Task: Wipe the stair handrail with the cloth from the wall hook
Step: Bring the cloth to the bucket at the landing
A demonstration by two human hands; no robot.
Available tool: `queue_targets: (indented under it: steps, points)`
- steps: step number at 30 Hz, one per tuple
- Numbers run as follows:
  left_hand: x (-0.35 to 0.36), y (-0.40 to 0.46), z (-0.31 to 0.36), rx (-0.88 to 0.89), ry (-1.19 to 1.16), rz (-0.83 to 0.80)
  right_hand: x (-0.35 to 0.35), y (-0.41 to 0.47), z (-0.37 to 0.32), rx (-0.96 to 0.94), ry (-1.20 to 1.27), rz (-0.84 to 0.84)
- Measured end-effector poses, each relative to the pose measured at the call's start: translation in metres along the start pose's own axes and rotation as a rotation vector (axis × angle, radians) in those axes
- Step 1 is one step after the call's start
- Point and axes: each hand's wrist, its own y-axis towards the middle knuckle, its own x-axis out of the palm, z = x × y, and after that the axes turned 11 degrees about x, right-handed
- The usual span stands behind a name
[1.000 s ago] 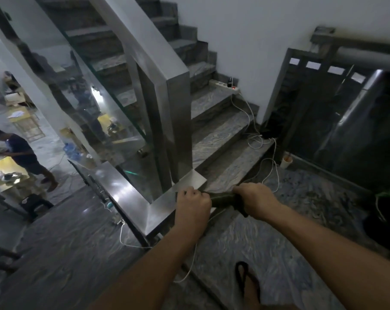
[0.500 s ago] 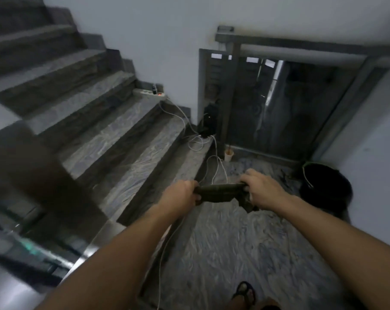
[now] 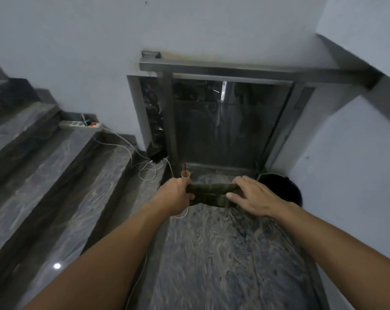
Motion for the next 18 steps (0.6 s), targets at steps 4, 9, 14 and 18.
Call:
queue_targets:
  steps: [4, 9, 14, 18]
  points:
    - [-0.026, 0.047, 0.018, 0.091, 0.048, -0.033, -0.034, 0.022, 0.019, 0.071, 0.019, 0.02]
    - [-0.044, 0.114, 0.026, 0.164, 0.079, -0.108, -0.059, 0.056, 0.045, 0.192, 0.014, 0.076]
    - [-0.052, 0.198, 0.024, 0.257, 0.002, -0.215, -0.082, 0.096, 0.069, 0.394, 0.023, 0.127]
    - [-0.044, 0.265, 0.027, 0.368, 0.025, -0.292, -0.093, 0.125, 0.091, 0.551, 0.019, 0.169]
